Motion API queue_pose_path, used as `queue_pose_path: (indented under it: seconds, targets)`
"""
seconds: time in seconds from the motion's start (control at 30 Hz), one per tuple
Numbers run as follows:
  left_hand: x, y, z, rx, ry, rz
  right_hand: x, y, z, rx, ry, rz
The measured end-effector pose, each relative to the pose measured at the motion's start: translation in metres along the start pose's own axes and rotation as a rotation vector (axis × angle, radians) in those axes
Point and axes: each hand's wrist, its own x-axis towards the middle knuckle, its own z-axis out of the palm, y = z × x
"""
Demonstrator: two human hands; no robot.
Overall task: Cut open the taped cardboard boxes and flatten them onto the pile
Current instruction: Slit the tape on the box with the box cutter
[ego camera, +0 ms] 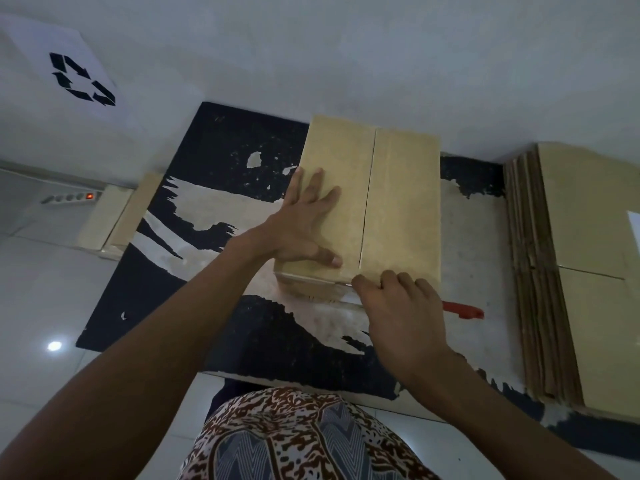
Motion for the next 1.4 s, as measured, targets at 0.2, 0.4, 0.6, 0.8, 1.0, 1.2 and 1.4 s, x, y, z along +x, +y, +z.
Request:
queue_pose_path:
  seconds: [0.2,0.4,0.6,0.8,1.0,1.2,1.4]
  targets:
    - [0.001,0.0,-0.002,0.01,-0.038,-0.004,-0.002,0.014,0.002,-0.103,0.019,-0.026]
    - [0.002,-0.004,-0.001,-0.011,-0.032,-0.001,-0.02,0.039,0.01,-0.079,0.086,-0.034]
    - [0.002,-0.003,-0.001,-0.022,-0.043,0.002,-0.021,0.055,0.013,-0.09,0.117,-0.034]
    - [0.003,0.001,0.001,0.073,-0.018,-0.024,-0.021,0.066,0.009,0.049,0.064,-0.107]
    - [-0.014,0.017,0.002,0.307,0.069,0.031,-0.029,0.109,0.015,0.761,0.188,0.237]
    - [-0.023,0.018,0.013,0.462,-0.026,0.056,-0.02,0.131,0.12,0.866,0.014,0.886]
    - [-0.033,0.013,0.006,0.233,0.014,0.116,-0.022,0.114,0.16,0.761,0.034,0.812]
